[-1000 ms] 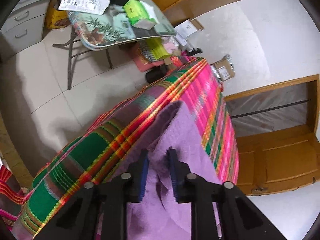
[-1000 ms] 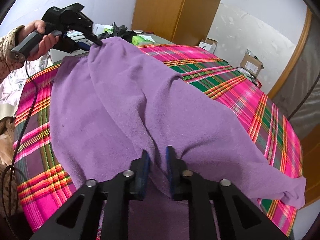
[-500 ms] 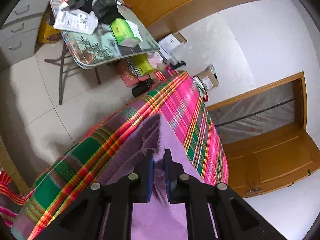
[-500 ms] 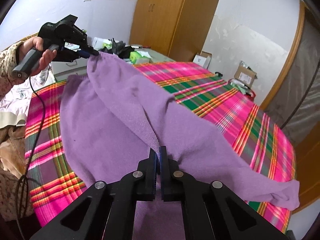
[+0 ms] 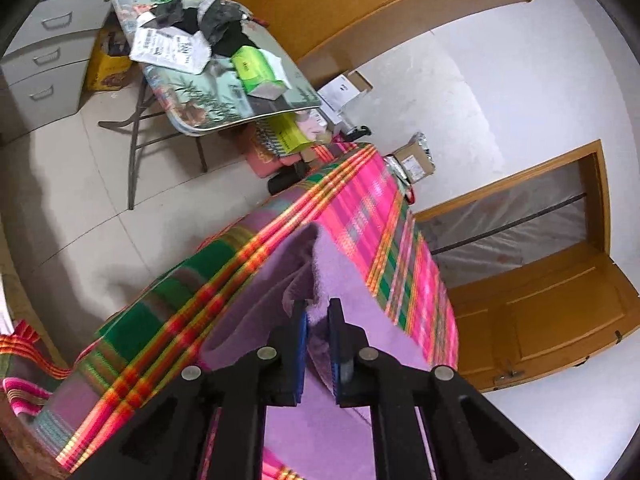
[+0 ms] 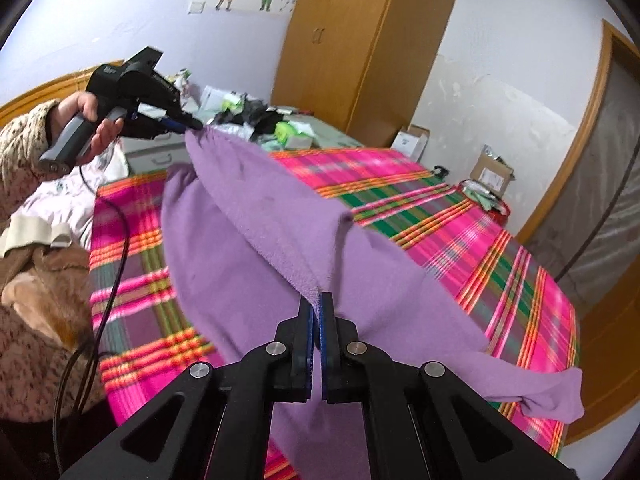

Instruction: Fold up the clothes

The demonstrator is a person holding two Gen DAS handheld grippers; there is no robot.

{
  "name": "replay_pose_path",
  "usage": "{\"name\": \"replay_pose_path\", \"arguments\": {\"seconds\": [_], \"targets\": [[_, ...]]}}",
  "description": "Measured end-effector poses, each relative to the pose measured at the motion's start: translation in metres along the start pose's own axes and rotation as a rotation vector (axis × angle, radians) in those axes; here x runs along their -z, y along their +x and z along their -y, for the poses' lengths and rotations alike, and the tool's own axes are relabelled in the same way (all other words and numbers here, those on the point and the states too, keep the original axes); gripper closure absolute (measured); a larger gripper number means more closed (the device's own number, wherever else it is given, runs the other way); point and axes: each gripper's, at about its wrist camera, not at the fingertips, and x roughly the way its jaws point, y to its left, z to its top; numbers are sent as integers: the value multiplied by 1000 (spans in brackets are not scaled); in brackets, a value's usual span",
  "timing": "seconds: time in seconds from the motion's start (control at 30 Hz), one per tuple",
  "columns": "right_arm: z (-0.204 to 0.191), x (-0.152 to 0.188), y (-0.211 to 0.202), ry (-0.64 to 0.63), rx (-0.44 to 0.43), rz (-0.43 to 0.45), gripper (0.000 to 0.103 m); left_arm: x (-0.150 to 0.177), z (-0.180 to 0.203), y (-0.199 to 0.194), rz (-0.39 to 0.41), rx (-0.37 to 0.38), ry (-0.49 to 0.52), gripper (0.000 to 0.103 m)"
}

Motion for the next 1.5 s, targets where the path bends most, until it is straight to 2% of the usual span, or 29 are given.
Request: {"name": "replay_pose_path", "arguments": {"seconds": [0.23,0.43,0.73,0.97,1.1,1.33,1.5], "targets": [[-18,21,23,-19,-35,-76,100,11,-24,7,-15,-53,-20,93],[-20,35,40,14,-73,-131,100,17,-36,7,-11,-82,-22,92],[-18,45,49,48,-95,-155,99,19,-31,10,-8,-127,11,88],[-9,48,48,118,-147,-167,93,23,-20,6,-8,-172,36,87],[-1,51,46,187,-180,-171,92,31,-19,-2,4,-176,14,87],[-3,53,35,201,-216,-172,89,43,-20,-17,17,-191,-12,87],[-4,57,24,209,-244,-163,89,55,3,-25,28,-163,44,87]]}}
